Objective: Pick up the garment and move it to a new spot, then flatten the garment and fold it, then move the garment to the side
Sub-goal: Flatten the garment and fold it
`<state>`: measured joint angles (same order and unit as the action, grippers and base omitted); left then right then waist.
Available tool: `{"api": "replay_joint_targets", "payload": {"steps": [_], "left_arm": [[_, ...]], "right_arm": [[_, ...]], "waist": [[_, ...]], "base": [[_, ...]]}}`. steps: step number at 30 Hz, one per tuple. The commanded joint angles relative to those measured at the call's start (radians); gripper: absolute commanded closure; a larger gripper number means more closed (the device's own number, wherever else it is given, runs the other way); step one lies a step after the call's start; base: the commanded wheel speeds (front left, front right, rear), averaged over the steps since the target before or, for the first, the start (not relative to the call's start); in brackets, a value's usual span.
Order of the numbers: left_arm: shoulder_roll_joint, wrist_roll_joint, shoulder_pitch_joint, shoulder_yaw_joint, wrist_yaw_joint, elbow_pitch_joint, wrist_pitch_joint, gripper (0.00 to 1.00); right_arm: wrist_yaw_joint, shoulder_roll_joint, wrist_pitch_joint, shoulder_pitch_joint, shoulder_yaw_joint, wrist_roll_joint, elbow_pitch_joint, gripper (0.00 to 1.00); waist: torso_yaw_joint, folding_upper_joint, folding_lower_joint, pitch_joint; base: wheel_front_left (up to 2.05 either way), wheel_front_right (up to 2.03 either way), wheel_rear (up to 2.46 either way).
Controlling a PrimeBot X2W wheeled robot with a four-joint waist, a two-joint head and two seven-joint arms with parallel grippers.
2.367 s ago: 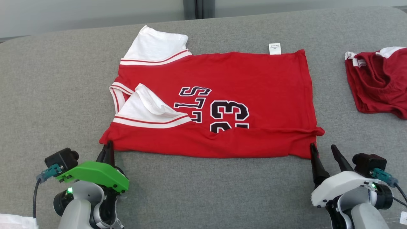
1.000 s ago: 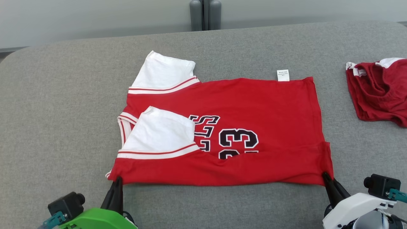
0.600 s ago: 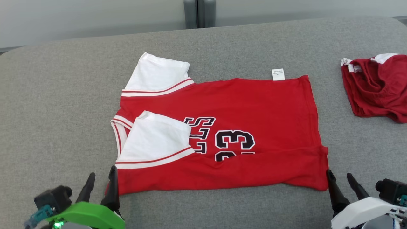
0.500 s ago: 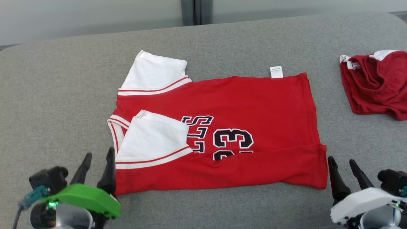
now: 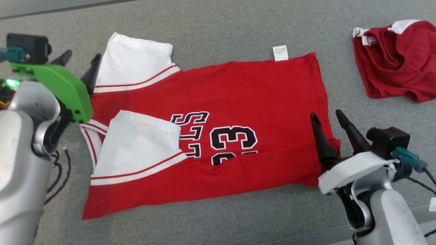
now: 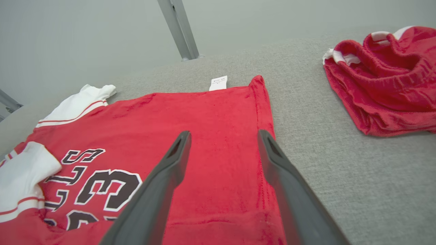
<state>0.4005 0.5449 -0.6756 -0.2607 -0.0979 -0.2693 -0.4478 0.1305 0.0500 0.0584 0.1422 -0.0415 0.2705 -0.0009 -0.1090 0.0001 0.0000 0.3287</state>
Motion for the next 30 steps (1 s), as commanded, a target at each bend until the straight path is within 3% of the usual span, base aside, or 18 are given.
{"api": "replay_joint_targets", "payload": {"steps": [1, 13, 25, 26, 28, 30], "left_arm": [[0.014, -0.011, -0.048, -0.007, -0.007, -0.032, -0.017, 0.00], [0.115, -0.008, -0.307, -0.004, 0.000, -0.284, -0.228, 0.00], [0.145, 0.004, -0.308, 0.008, 0.021, -0.319, -0.256, 0.00], [0.143, 0.003, -0.305, 0.005, 0.021, -0.318, -0.257, 0.41], [0.129, 0.013, -0.302, 0.000, 0.016, -0.305, -0.253, 1.00], [0.121, 0.015, -0.302, -0.011, 0.008, -0.292, -0.243, 1.00]], "right_arm": [[0.000, 0.001, -0.007, 0.029, -0.017, 0.001, 0.000, 0.00], [0.000, 0.000, -0.054, 0.152, -0.128, 0.014, 0.050, 0.00], [0.000, 0.001, -0.089, 0.169, -0.137, 0.024, 0.082, 0.00], [0.000, 0.001, -0.090, 0.170, -0.136, 0.024, 0.083, 0.00], [0.000, 0.001, -0.089, 0.175, -0.132, 0.022, 0.085, 0.00], [0.000, 0.001, -0.083, 0.182, -0.129, 0.007, 0.084, 0.00]], "waist": [[-0.072, -0.0001, 0.0000, 0.075], [-0.201, -0.0001, 0.0000, 0.189], [-0.233, -0.0001, 0.0000, 0.202], [-0.232, -0.0001, 0.0000, 0.201], [-0.229, -0.0001, 0.0000, 0.198], [-0.221, -0.0001, 0.0000, 0.195]], "base": [[0.00, 0.00, 0.00], [0.00, 0.00, 0.00], [0.00, 0.00, 0.00], [0.00, 0.00, 0.00], [0.00, 0.00, 0.00], [0.00, 0.00, 0.00]]}}
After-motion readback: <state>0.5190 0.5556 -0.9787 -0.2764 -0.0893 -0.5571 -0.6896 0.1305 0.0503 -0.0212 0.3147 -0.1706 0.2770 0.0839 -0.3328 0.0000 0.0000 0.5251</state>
